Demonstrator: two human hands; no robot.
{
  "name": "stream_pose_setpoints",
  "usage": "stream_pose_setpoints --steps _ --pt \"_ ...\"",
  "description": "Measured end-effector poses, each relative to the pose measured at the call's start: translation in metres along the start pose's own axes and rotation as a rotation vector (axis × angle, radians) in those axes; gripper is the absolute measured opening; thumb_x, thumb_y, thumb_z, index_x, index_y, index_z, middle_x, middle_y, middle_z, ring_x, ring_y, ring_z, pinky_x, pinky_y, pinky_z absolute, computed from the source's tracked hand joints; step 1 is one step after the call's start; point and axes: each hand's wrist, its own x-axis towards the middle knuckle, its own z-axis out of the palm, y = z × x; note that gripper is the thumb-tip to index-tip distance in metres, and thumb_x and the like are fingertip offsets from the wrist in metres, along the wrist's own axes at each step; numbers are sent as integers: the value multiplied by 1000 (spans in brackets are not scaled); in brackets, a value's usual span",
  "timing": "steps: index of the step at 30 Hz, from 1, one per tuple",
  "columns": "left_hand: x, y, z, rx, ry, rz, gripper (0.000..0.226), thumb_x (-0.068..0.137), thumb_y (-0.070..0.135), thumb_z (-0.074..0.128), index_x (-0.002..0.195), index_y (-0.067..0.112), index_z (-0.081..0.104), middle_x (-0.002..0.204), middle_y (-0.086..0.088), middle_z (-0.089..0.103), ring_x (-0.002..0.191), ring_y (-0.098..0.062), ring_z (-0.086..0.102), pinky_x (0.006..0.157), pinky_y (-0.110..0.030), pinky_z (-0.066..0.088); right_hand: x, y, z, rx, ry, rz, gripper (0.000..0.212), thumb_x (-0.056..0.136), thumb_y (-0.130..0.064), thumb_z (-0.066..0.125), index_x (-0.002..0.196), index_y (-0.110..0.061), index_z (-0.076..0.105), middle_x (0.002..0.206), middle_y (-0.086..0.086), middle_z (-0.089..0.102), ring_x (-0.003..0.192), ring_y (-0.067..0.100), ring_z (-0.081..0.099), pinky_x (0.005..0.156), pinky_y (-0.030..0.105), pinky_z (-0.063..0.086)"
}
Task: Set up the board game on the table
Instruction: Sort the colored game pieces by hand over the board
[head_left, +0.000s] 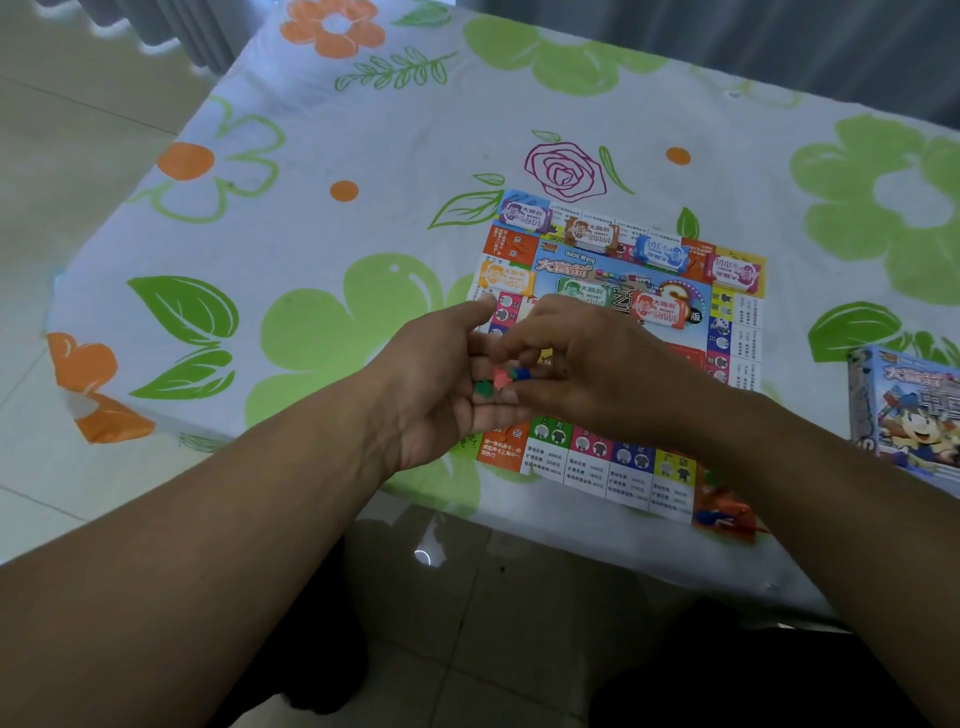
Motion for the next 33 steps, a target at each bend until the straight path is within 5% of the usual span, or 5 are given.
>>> stream_pose_setpoints --steps 16,27,33 --pt "0 -1 6 12 -41 3 47 103 45 46 108 2 65 80 -13 70 75 -26 73 81 -42 62 -3 9 0 149 56 67 6 89 -16 72 93 -20 72 82 -14 58 74 -4 54 65 16 37" --pt "1 -2 6 19 -63 2 44 102 46 47 104 5 62 78 -10 68 68 -22 63 78 -42 62 -4 4 1 65 38 13 19 82 -22 80 99 -18 72 90 -6 61 78 7 57 70 37 52" --pt "2 -4 7 18 -80 -12 44 102 46 48 94 5 62 75 -8 65 64 -19 63 77 -42 63 -2 3 5 13 44 -26 11 84 -17 77 94 -16 74 89 -4 62 77 5 57 69 35 51"
